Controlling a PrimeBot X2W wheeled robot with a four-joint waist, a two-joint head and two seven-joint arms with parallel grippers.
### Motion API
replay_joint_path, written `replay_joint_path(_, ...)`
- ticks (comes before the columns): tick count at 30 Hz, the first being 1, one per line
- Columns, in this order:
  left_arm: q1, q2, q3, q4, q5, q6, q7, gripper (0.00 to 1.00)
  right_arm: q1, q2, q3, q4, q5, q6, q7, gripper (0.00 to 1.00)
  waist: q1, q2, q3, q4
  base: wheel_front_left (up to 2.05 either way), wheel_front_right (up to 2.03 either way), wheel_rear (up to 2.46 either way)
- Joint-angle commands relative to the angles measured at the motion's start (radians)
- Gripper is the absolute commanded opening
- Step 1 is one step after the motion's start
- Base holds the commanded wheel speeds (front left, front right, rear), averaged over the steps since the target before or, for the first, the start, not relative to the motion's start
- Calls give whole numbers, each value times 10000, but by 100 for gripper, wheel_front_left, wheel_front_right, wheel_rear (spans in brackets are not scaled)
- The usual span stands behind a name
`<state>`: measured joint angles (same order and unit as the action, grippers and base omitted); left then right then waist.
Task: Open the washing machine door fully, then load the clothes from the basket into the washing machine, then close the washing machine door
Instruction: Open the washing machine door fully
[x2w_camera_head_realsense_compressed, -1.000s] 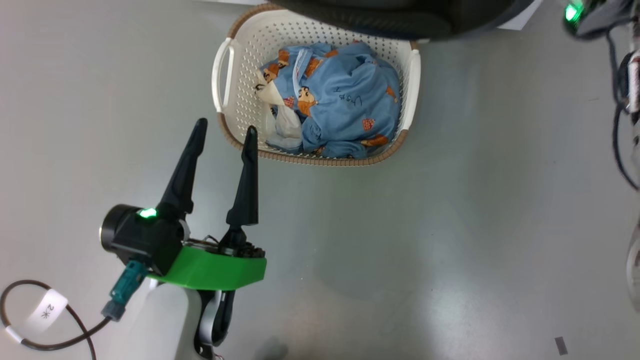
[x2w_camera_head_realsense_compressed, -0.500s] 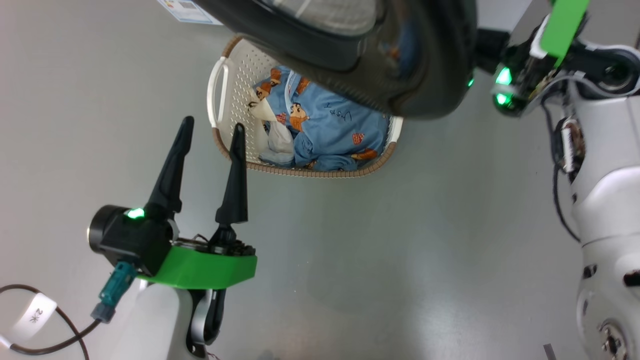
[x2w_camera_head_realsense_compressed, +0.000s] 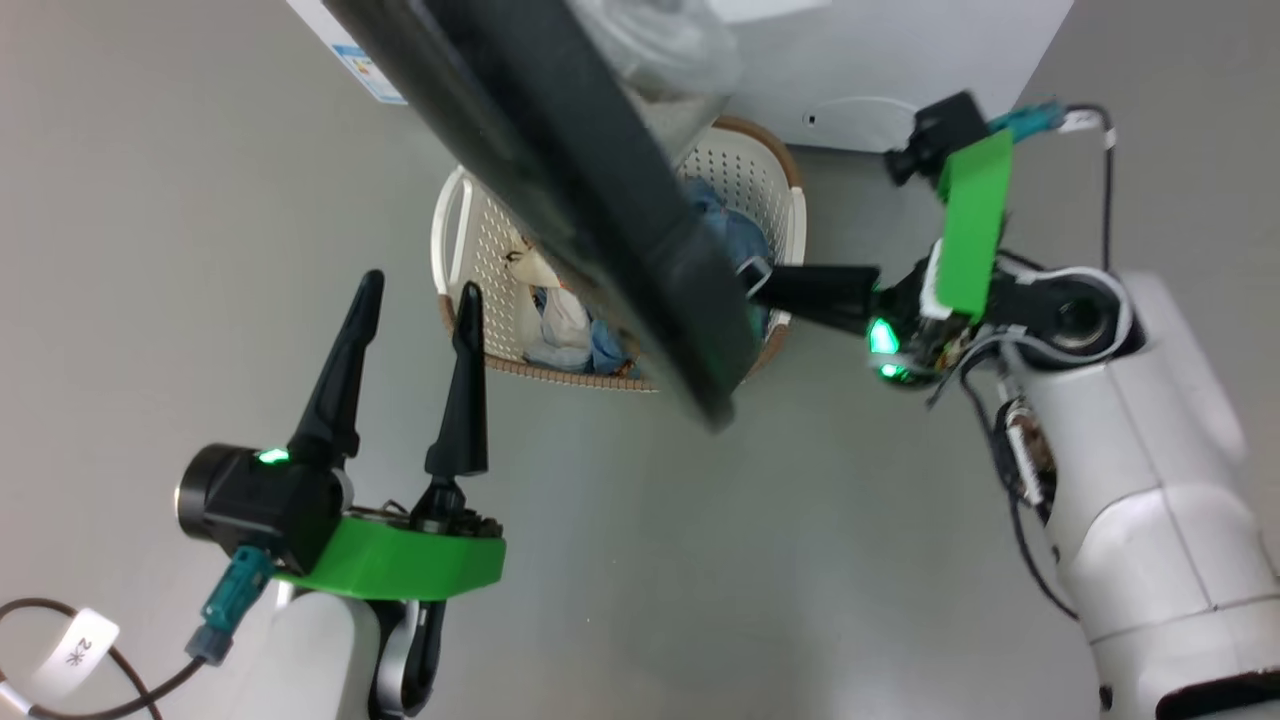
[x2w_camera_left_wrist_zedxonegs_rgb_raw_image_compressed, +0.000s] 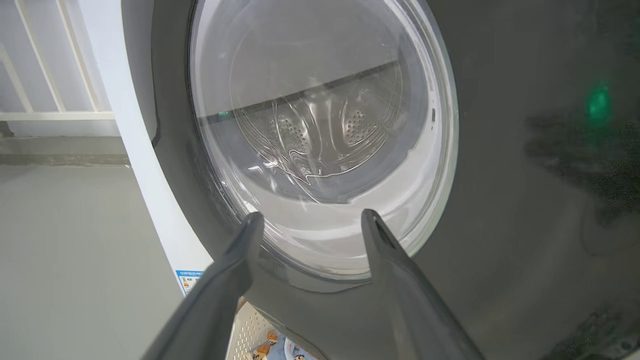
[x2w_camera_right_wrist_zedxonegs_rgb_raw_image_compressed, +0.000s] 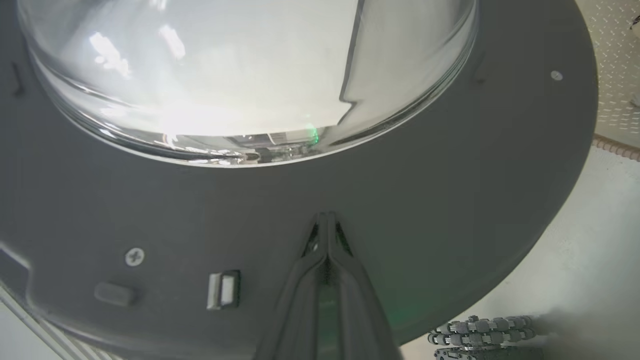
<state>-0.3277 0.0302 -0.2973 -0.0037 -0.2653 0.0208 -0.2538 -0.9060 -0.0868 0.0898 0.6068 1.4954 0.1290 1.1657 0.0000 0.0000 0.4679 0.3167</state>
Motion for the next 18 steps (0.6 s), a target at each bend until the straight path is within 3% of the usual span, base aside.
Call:
replay_joint_path(1,184,200,400,-183,129,-69,-80,100,293,362,484,-396,291,17,-152,0,0,0,-229,4,0,0,0)
replay_joint_path(14,848,200,971,70,383,-297,-80,100,1219,364,3757,-730,2572,17,-2507,0,0,0,-1268,-48,0,0,0)
replay_joint_path(18,1055,200,1216,157,472,-381,-80,100,1322,364,4228,-698,2913,17,-3158,0,0,0,-1569,-132,0,0,0)
